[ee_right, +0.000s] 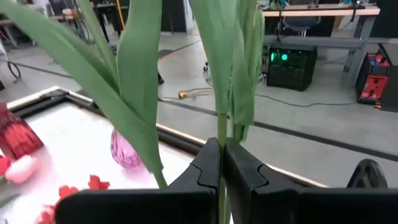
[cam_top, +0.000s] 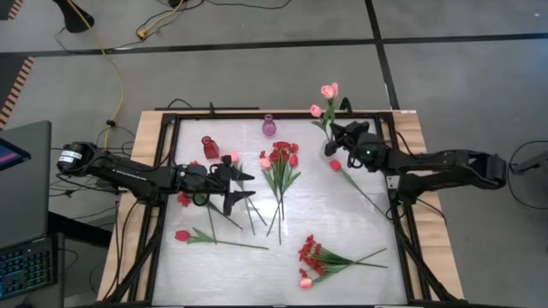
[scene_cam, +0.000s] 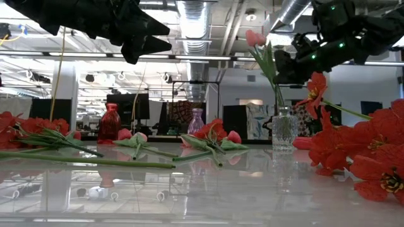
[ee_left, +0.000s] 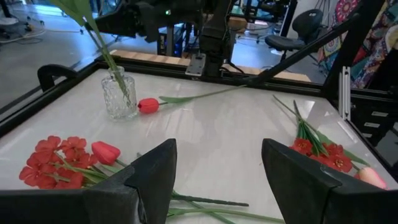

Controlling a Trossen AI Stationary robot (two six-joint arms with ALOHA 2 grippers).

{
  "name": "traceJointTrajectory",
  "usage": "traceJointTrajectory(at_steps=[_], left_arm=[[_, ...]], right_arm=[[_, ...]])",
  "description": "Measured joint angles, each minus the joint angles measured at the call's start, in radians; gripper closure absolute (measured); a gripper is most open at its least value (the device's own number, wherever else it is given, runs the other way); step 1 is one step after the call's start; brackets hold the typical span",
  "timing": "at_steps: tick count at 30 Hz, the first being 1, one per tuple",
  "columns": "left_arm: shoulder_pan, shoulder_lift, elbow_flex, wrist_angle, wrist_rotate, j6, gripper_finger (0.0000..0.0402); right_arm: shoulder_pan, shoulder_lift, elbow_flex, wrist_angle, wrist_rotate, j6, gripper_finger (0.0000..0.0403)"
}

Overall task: Sort flowers into vase by color
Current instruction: Put the top right pink tulip into the transparent vase, then put the top left pink tulip into the transparent vase

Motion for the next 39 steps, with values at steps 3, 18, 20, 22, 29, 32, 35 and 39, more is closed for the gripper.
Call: traceJointTrajectory(at_steps=[3,18,20,22,29,32,35,39], left_arm=[[0.0,0.0,0.0,0.0,0.003,-0.001,0.0178],[0.0,0.0,0.0,-0.002,0.011,-0.018,0.0178],[0.0,0.0,0.0,-0.004,0.021,-0.019,0.0178],[0.0,0.0,0.0,-0.005,0.026,-0.026,0.0178],[0.0,0.0,0.0,-0.004,0.026,-0.036,0.0178],[0.0,0.0,0.0,-0.004,0.026,-0.043,0.0178],[0.0,0.0,0.0,-0.004,0.026,-0.045,0.0178],[0.0,0.0,0.0,-0.004,0.025,-0.047,0.0178]], right_arm=[[0.003,0.027,0.0,-0.002,0.0,-0.001,0.0365],[0.036,0.015,0.0,-0.029,0.007,-0.063,0.034],[0.034,-0.003,0.0,-0.051,0.007,-0.067,0.033],[0.032,-0.026,0.0,-0.079,0.007,-0.08,0.032],[0.032,-0.119,0.0,-0.157,0.008,-0.125,0.0291],[0.032,-0.166,0.0,-0.199,0.007,-0.143,0.0283],[0.034,-0.214,0.0,-0.246,0.007,-0.144,0.0276],[0.035,-0.273,0.018,-0.366,-0.005,-0.143,0.0265]])
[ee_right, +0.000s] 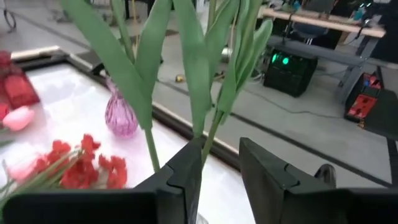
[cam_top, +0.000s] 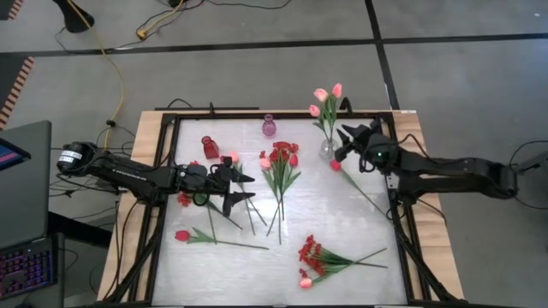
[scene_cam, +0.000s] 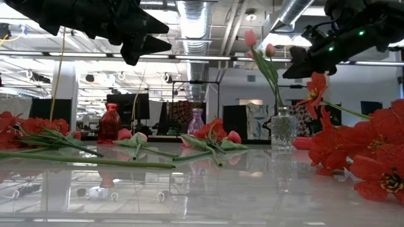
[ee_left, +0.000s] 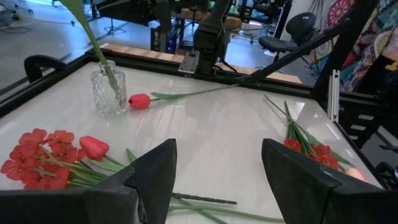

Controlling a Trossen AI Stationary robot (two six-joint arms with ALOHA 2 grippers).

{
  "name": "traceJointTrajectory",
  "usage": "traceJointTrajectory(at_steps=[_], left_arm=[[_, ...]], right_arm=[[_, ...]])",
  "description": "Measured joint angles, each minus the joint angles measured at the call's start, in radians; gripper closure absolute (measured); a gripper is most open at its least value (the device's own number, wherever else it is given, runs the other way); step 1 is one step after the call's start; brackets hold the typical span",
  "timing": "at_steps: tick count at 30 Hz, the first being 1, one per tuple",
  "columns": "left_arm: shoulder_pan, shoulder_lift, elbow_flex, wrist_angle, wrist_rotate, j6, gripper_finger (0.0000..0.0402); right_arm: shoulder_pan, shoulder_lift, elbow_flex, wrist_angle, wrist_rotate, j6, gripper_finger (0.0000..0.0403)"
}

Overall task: Sort flowers into vase by color
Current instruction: Put the top left pink tulip into the transparent vase

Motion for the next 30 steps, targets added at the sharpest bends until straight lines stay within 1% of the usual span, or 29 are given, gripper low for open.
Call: traceJointTrajectory(at_steps=[2,4,7,11,14,17,19,22,26,30], left_arm=[[0.001,-0.006,0.001,-0.019,-0.001,-0.018,0.0178],[0.015,-0.021,0.029,-0.133,-0.001,-0.052,0.0178],[0.044,-0.043,0.121,-0.402,-0.007,-0.105,0.0178],[0.074,-0.039,0.266,-0.781,-0.007,-0.176,0.0178],[0.108,-0.033,0.327,-0.929,-0.004,-0.354,0.0178],[0.139,-0.034,0.332,-0.949,0.011,-0.524,0.0184],[0.154,-0.034,0.332,-0.989,0.064,-0.596,0.0191],[0.161,-0.033,0.332,-1.03,0.104,-0.654,0.0204],[0.145,-0.033,0.332,-1.027,0.083,-0.691,0.022],[0.118,0.011,0.332,-1.025,0.07,-0.739,0.0225]], right_arm=[[0.0,-0.021,0.031,-0.09,-0.024,0.003,0.0259],[0.0,-0.035,0.072,-0.184,-0.06,0.024,0.0253],[0.002,-0.038,0.142,-0.308,-0.152,0.053,0.0245],[0.026,-0.024,0.229,-0.442,-0.296,0.115,0.0239],[0.063,-0.005,0.268,-0.501,-0.388,0.188,0.0239],[0.117,0.017,0.279,-0.509,-0.433,0.257,0.0241],[0.159,0.034,0.279,-0.511,-0.437,0.283,0.0243],[0.218,0.068,0.279,-0.513,-0.437,0.307,0.0246],[0.282,0.125,0.279,-0.509,-0.436,0.348,0.0248],[0.337,0.184,0.279,-0.511,-0.436,0.382,0.0248]])
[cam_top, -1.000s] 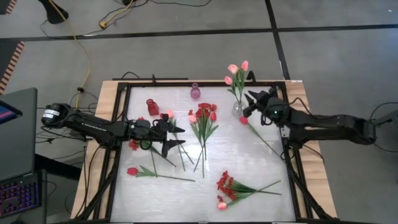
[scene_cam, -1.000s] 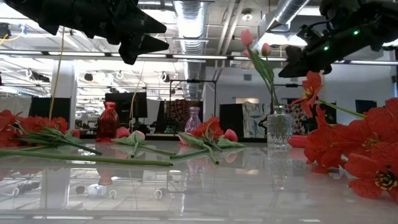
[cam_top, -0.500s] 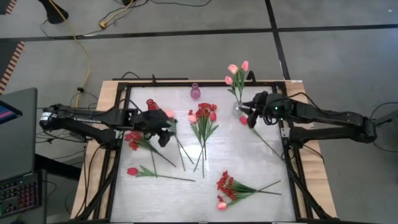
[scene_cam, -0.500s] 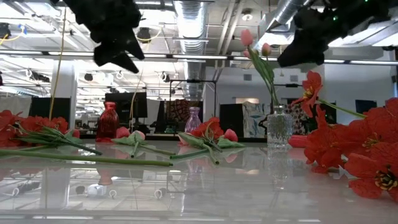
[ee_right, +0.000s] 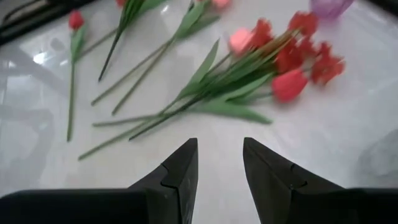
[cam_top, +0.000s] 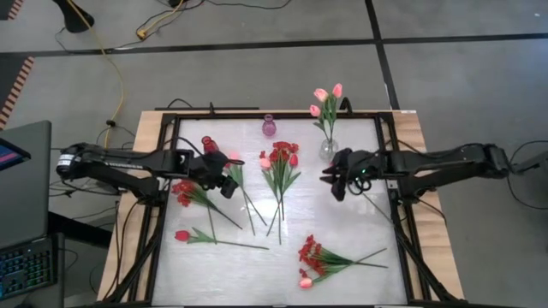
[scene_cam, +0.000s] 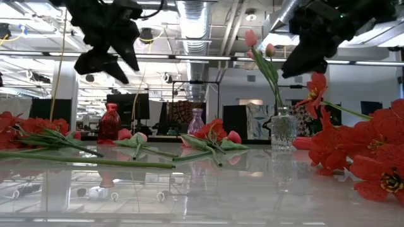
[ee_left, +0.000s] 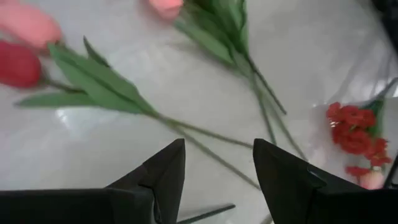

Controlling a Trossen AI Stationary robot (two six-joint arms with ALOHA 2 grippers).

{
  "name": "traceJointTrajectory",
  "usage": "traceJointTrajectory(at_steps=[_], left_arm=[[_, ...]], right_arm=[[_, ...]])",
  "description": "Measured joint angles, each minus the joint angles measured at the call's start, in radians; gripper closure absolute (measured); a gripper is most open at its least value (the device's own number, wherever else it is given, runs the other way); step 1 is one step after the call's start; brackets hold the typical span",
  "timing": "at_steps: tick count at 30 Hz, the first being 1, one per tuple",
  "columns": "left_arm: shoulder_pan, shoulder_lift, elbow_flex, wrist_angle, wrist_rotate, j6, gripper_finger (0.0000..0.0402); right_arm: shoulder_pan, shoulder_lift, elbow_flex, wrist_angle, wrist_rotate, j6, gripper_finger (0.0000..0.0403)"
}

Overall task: Sort flowers into vase by color
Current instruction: Put the top left pink tulip into the transparent vase

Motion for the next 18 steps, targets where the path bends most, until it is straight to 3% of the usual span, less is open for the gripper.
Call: traceJointTrajectory(at_steps=[8,18], left_arm=[[-0.042,0.215,0.0,0.03,0.064,-0.013,0.0226],[-0.044,0.421,0.0,0.193,0.095,-0.032,0.0226]], right_arm=[[0.078,0.103,0.0,0.044,0.0,0.047,0.0249],[0.115,0.168,0.0,0.042,0.001,0.049,0.0249]])
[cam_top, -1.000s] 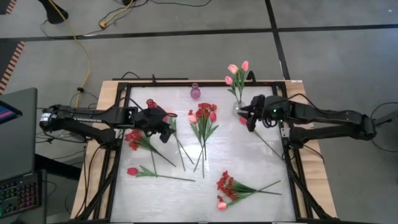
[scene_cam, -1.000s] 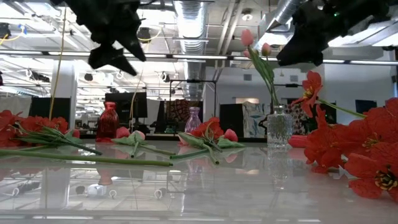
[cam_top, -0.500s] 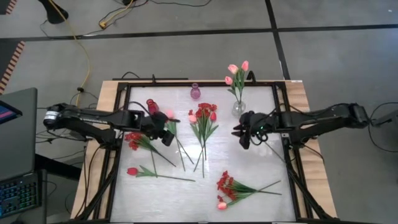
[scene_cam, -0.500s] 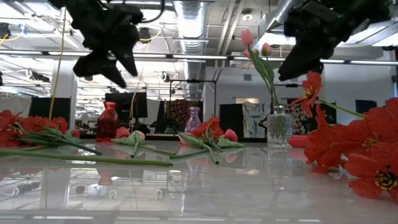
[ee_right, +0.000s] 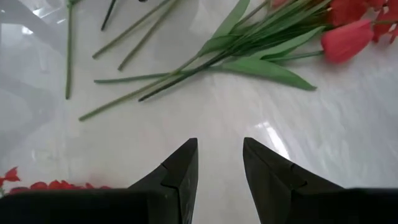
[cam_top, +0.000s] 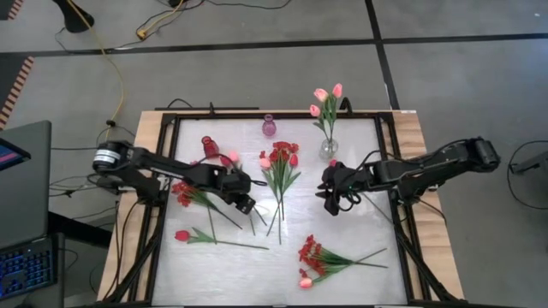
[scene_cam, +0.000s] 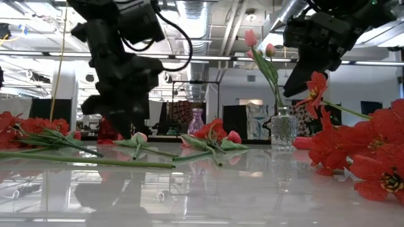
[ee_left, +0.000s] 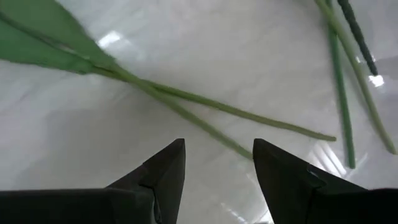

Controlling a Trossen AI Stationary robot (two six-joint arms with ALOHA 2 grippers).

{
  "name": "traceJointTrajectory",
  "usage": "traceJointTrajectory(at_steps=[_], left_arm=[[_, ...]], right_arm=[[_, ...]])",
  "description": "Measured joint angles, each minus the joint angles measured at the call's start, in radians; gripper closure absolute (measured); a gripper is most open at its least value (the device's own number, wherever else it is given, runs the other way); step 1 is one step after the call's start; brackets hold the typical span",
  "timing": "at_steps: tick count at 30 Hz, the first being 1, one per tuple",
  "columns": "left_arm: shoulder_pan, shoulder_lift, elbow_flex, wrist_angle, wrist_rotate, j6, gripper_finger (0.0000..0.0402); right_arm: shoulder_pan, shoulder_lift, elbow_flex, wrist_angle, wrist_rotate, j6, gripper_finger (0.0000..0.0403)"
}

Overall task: Sort flowers into vase by color
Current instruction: Put the top left pink tulip into the transparent vase

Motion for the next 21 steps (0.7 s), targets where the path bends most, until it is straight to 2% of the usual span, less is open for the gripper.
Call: traceJointTrajectory(at_steps=[12,21], left_arm=[[0.006,0.058,0.0,0.037,-0.114,-0.078,0.0226],[0.004,0.058,0.0,0.031,-0.134,-0.09,0.0227]], right_arm=[[0.001,-0.005,0.0,-0.017,0.0,-0.011,0.0249],[0.05,-0.005,0.0,-0.052,0.0,-0.011,0.0249]])
